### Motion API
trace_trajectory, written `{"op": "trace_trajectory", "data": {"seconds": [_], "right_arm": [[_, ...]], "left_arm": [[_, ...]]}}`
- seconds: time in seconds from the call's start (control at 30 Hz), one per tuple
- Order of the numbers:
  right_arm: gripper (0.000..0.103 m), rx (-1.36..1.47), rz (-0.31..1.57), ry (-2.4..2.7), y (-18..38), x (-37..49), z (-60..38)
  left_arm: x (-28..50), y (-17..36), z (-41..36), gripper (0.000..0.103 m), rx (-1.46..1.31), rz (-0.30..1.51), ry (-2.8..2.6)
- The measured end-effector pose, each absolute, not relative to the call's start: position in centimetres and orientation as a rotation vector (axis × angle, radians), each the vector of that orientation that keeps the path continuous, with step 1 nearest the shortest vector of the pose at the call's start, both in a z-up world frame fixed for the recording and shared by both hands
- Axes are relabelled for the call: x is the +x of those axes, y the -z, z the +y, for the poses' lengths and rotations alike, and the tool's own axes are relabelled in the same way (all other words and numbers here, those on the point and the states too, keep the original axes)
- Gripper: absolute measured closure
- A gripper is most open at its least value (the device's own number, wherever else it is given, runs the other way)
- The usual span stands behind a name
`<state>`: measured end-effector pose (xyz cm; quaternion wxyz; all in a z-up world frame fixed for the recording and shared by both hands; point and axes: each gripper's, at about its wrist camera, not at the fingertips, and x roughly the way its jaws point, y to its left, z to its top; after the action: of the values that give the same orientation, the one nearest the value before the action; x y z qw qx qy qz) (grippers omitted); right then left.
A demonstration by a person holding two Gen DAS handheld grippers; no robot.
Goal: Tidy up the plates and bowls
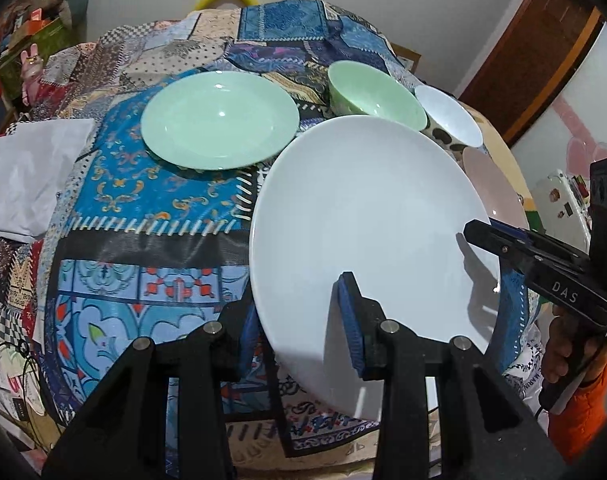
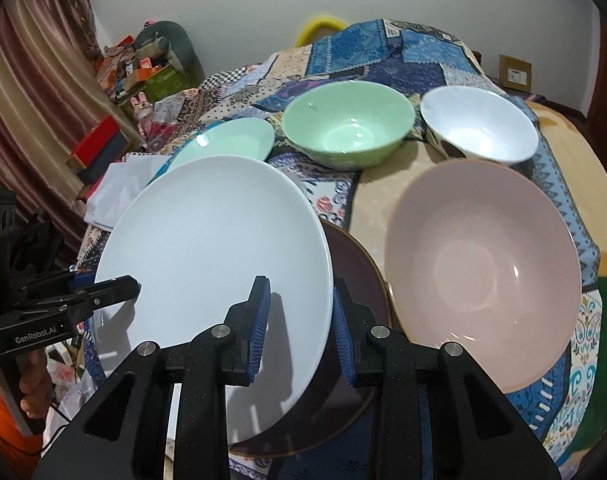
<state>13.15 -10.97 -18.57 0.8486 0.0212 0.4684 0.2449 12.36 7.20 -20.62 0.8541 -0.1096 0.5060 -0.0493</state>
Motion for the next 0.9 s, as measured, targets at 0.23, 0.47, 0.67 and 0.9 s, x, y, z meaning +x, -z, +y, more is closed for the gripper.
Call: {"op": "trace_trajectory", "data": {"seconds": [0.23, 0.47, 0.67, 0.9], "right_arm": [[0.075, 0.057, 1.014, -0.497, 19.6, 13.2, -11.8], [0.075, 0.052, 1.038, -0.480, 20.3, 13.1, -12.0], [0.075, 0.055, 1.046, -0.464, 20.7, 13.0, -12.1], [0.075, 0.043, 1.041, -0.452, 20.8, 12.7, -12.1]], "left_arm": [[13.1, 21.9, 6.6, 0.067, -0.234, 1.099, 0.120], [13.7, 23.1, 6.4, 0.065, -0.239, 1.128, 0.127], [14.1, 23.7, 6.1, 0.065, -0.241, 1.141, 0.133], [14.4, 24.3, 6.2, 0.064, -0.262, 1.156, 0.140]]}}
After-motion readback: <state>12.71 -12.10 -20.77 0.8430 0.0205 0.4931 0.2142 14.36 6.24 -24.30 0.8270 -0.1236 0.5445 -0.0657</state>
